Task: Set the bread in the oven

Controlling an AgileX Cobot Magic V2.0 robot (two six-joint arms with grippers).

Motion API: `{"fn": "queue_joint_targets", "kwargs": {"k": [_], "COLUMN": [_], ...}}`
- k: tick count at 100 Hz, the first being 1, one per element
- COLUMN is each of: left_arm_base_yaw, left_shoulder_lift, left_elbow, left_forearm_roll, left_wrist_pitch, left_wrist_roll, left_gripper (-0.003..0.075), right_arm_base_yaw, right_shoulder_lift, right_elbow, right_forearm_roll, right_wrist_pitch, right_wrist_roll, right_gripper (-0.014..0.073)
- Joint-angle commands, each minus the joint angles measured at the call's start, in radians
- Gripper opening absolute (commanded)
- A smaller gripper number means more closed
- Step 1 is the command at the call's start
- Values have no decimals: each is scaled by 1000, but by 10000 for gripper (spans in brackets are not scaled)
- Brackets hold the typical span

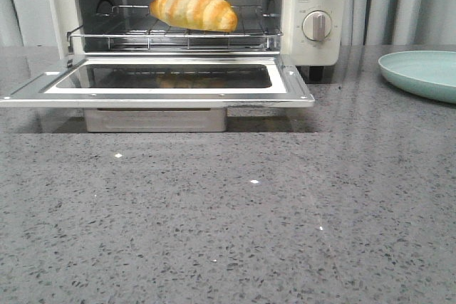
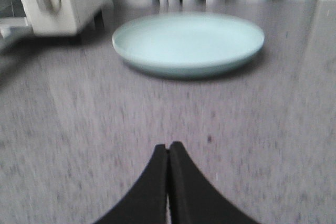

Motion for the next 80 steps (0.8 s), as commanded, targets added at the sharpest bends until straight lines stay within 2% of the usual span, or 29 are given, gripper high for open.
{"fn": "queue_joint_targets", "kwargs": {"k": [1, 14, 80], "left_arm_base_yaw": [1, 1, 1], "left_shoulder_lift": [-27, -27, -27], "left_elbow": [22, 22, 22], "left_forearm_roll": [-4, -4, -4], "left_wrist_pitch": [-70, -70, -70], "left_wrist_roll": [3, 3, 3], "left_gripper": [-21, -22, -21], "right_arm_base_yaw": [-7, -7, -7], "right_shoulder_lift": [-20, -20, -20], "right_elbow": [23, 23, 23], "right_forearm_roll": [60, 58, 58], "right_wrist_pitch": [43, 60, 54], "right_wrist_roll": [-114, -211, -211], "right_gripper": [-67, -67, -67]}}
